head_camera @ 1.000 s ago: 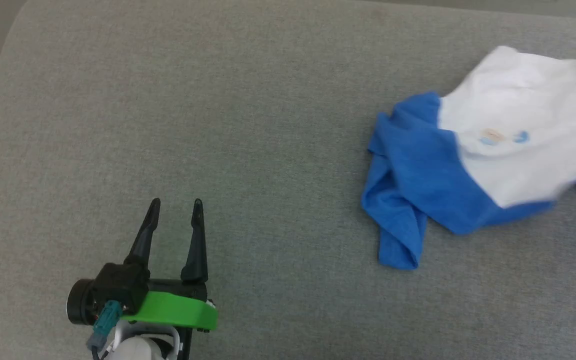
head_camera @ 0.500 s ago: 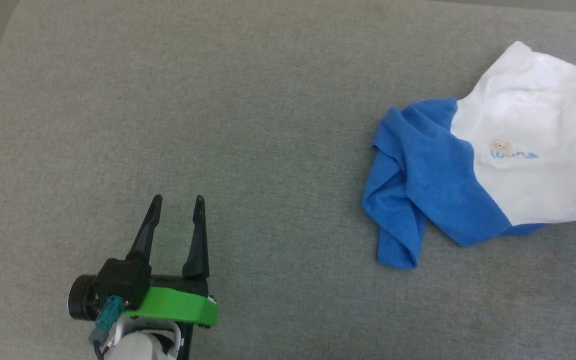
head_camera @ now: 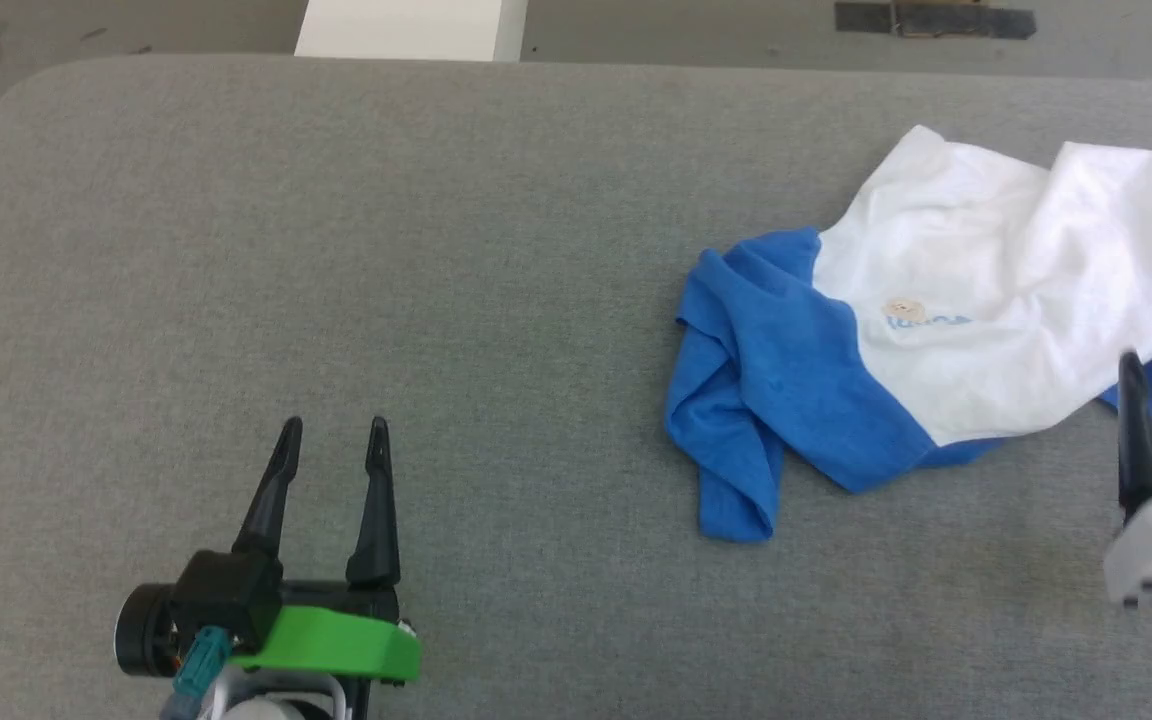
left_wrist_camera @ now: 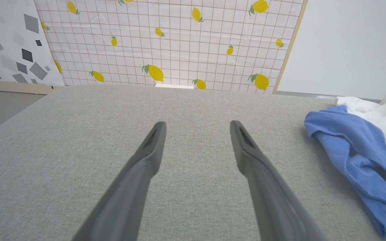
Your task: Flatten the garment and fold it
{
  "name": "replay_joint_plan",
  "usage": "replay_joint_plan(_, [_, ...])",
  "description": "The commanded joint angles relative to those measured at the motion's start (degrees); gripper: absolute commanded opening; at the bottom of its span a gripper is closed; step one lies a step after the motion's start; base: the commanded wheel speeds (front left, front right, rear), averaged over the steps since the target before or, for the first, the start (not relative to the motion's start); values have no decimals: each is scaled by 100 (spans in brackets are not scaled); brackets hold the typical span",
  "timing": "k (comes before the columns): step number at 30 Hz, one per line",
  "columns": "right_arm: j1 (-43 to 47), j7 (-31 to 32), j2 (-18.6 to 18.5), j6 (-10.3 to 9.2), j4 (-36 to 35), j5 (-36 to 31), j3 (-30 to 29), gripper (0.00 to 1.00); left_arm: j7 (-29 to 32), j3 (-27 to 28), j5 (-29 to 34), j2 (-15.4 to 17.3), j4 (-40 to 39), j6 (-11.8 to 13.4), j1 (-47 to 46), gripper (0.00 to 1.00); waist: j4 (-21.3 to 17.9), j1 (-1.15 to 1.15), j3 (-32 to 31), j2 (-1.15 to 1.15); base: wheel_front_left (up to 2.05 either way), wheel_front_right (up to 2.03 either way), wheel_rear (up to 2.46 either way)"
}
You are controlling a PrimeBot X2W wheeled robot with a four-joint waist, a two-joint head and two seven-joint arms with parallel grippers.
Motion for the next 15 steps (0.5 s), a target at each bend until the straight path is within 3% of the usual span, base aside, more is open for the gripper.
replay_joint_plan(1, [234,-218,77,-8,-96,-83,-38,100,-27,17,54,-27,-35,-4,92,100,-120,0,-111,0,0,0,0])
replay_joint_plan(9, [984,-1062,152,-8,38,527,-157,100,2,-184,286,28,-39,-54,52,100,-361,0,-192,0,0,0,0])
replay_joint_plan(15, [878,-1137,153,-8,60,471,-173,100,959,-864,387,162,34,-441,-752,100,-394,0,-70,0,0,0,0])
